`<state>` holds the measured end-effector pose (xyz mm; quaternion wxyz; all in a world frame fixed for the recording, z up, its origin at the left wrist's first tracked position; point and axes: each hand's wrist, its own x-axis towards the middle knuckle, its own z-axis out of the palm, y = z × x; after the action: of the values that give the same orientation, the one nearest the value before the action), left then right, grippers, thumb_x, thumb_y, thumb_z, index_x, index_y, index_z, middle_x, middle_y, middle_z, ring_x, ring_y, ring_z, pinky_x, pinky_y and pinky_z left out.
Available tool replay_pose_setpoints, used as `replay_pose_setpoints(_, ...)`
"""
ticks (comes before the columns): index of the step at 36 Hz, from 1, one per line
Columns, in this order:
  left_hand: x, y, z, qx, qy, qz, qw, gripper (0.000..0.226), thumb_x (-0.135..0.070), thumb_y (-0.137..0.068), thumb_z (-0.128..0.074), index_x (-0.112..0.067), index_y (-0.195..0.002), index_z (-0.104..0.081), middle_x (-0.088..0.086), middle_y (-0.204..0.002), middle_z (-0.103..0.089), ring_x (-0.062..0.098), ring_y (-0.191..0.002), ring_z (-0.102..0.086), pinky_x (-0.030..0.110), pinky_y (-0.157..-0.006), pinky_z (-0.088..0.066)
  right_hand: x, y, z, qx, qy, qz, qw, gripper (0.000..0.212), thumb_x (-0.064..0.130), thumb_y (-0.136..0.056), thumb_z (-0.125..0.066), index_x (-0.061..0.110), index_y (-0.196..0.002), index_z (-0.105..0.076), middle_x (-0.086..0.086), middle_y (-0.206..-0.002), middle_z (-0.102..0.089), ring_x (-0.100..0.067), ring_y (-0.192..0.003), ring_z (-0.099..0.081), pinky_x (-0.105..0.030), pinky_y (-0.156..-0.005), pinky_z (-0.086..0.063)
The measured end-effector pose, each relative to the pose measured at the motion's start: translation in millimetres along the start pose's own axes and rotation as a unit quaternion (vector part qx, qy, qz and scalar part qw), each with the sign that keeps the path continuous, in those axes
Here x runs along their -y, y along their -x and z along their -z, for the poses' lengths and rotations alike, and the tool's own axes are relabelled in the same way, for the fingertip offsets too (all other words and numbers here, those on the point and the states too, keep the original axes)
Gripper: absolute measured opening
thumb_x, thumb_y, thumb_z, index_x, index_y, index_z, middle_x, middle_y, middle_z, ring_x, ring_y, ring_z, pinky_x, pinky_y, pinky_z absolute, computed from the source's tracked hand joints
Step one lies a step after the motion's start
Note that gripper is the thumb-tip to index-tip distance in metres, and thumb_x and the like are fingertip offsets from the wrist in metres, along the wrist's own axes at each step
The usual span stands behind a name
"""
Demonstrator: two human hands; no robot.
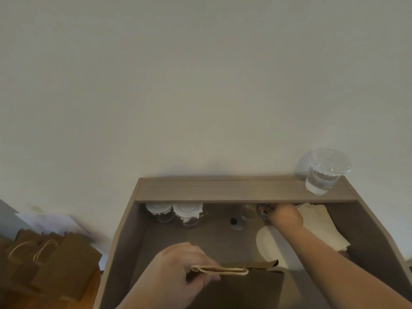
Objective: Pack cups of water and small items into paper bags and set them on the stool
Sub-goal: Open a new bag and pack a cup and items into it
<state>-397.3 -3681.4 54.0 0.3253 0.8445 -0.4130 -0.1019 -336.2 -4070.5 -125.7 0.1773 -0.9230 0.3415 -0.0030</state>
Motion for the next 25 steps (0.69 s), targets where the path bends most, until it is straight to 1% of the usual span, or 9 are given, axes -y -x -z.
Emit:
replay_pose_setpoints(2,0,0,0,-0.001,0.000,-0.001,1.000,0.014,-0.057,-0.091,-0.071,-0.056,-0.105,-0.074,-0.029,-0.097,-0.068,-0.002,-0.097,-0.064,0.019,-0.086,-0.050,-2,-3,-1,-0.005,0.004,0.005,1.000,0.024,0.034,-0.099,-0.062,0.018,-0.089,-0.078,-0.010,-0.095,-0.076,-0.033,-0.091,-0.071,-0.031,-0.069,-0.050)
replay_pose_setpoints(6,0,0,0,-0.006,0.006,-0.003,1.000,0.016,-0.059,-0.091,-0.071,-0.055,-0.105,-0.074,-0.027,-0.098,-0.069,-0.001,-0.098,-0.064,0.022,-0.087,-0.052,-4,-2,-2,-0.010,-0.018,0.005,1.000,0.022,0.022,-0.098,-0.063,0.011,-0.083,-0.076,-0.014,-0.086,-0.075,-0.036,-0.084,-0.070,-0.032,-0.065,-0.047)
replay_pose_setpoints(11,-2,1,-1,-0.009,0.004,-0.006,1.000,0.015,-0.053,-0.091,-0.074,-0.053,-0.107,-0.074,-0.027,-0.097,-0.069,0.000,-0.095,-0.065,0.024,-0.085,-0.053,-8,3,-1,-0.039,-0.010,0.010,0.999,0.017,0.016,-0.091,-0.066,0.013,-0.076,-0.072,-0.012,-0.074,-0.069,-0.037,-0.075,-0.068,-0.035,-0.061,-0.050)
replay_pose_setpoints(14,-3,1,0,-0.008,0.004,-0.008,1.000,0.016,-0.052,-0.092,-0.074,-0.052,-0.108,-0.074,-0.028,-0.098,-0.069,-0.001,-0.095,-0.066,0.023,-0.086,-0.053,-8,5,1,-0.049,0.004,0.025,0.998,0.018,0.014,-0.090,-0.066,0.015,-0.073,-0.069,-0.007,-0.067,-0.061,-0.035,-0.071,-0.067,-0.032,-0.060,-0.045)
replay_pose_setpoints(16,-4,1,1,-0.005,0.002,-0.005,1.000,0.016,-0.053,-0.092,-0.073,-0.052,-0.107,-0.075,-0.029,-0.099,-0.069,-0.002,-0.096,-0.065,0.023,-0.087,-0.052,-7,3,2,-0.033,0.006,0.018,0.999,0.016,0.015,-0.091,-0.065,0.015,-0.076,-0.069,-0.007,-0.069,-0.061,-0.035,-0.074,-0.068,-0.031,-0.060,-0.044)
replay_pose_setpoints(20,-6,1,2,0.002,-0.003,0.005,1.000,0.018,-0.058,-0.091,-0.070,-0.050,-0.106,-0.074,-0.028,-0.100,-0.068,-0.003,-0.098,-0.064,0.024,-0.089,-0.052,-7,4,7,0.001,-0.032,0.009,0.999,0.007,0.014,-0.086,-0.070,0.013,-0.080,-0.073,-0.010,-0.079,-0.071,-0.033,-0.079,-0.070,-0.035,-0.067,-0.056)
replay_pose_setpoints(22,-7,1,3,0.006,-0.005,0.009,1.000,0.019,-0.059,-0.091,-0.069,-0.050,-0.107,-0.073,-0.027,-0.101,-0.067,-0.003,-0.100,-0.063,0.024,-0.089,-0.052,-9,8,10,0.013,-0.051,0.013,0.999,0.001,0.014,-0.082,-0.073,0.014,-0.082,-0.075,-0.009,-0.078,-0.071,-0.033,-0.079,-0.069,-0.035,-0.068,-0.056)
replay_pose_setpoints(23,-7,1,4,0.009,-0.008,0.011,1.000,0.019,-0.059,-0.091,-0.069,-0.050,-0.108,-0.072,-0.028,-0.102,-0.067,-0.003,-0.101,-0.063,0.024,-0.090,-0.051,-11,10,11,0.011,-0.066,0.019,0.998,0.003,0.014,-0.082,-0.074,0.015,-0.084,-0.076,-0.008,-0.079,-0.072,-0.033,-0.080,-0.070,-0.035,-0.069,-0.055)
replay_pose_setpoints(25,-8,1,5,0.010,-0.017,0.014,1.000,0.020,-0.060,-0.091,-0.069,-0.051,-0.109,-0.070,-0.031,-0.105,-0.066,-0.004,-0.103,-0.061,0.023,-0.093,-0.050,-14,20,15,-0.010,-0.104,0.029,0.994,0.012,0.014,-0.088,-0.070,0.016,-0.095,-0.079,-0.010,-0.090,-0.077,-0.036,-0.090,-0.072,-0.037,-0.076,-0.056)
